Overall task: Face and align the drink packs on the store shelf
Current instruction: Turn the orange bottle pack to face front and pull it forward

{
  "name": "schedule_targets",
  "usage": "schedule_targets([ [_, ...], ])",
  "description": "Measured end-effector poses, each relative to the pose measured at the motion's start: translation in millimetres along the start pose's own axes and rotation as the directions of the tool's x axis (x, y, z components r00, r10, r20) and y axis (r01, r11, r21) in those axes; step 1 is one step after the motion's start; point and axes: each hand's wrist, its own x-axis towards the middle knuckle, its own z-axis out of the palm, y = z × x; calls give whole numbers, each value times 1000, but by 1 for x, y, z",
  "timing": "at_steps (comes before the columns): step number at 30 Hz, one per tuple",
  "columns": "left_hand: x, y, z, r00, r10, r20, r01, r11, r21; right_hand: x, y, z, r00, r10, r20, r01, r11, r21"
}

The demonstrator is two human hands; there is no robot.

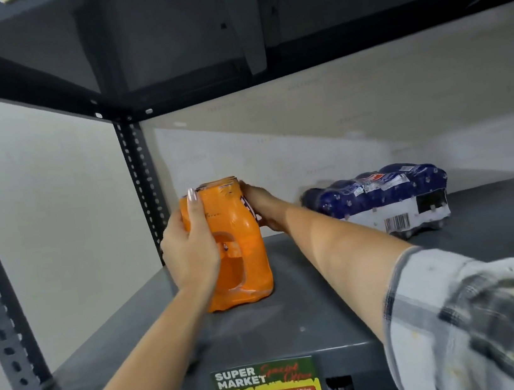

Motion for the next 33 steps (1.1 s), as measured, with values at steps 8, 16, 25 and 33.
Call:
schedule_targets([
  [8, 50, -31, -20, 996, -80, 27, 70, 961, 267, -11, 2, -13, 985, -2, -173, -37, 975, -220],
  [16, 97, -44, -28, 757, -620, 205, 643, 762, -71, -53, 8, 3, 900, -105, -424, -161, 822, -546],
  [25, 86, -54, -26, 909, -416, -15, 415, 908, -53, -75, 21, -16, 943, -141, -302, -42, 848, -528],
  [33, 65, -56, -29, 807, -469, 359, 502, 865, 1, -90, 31, -24, 974, -100, -205, -38, 814, -580],
])
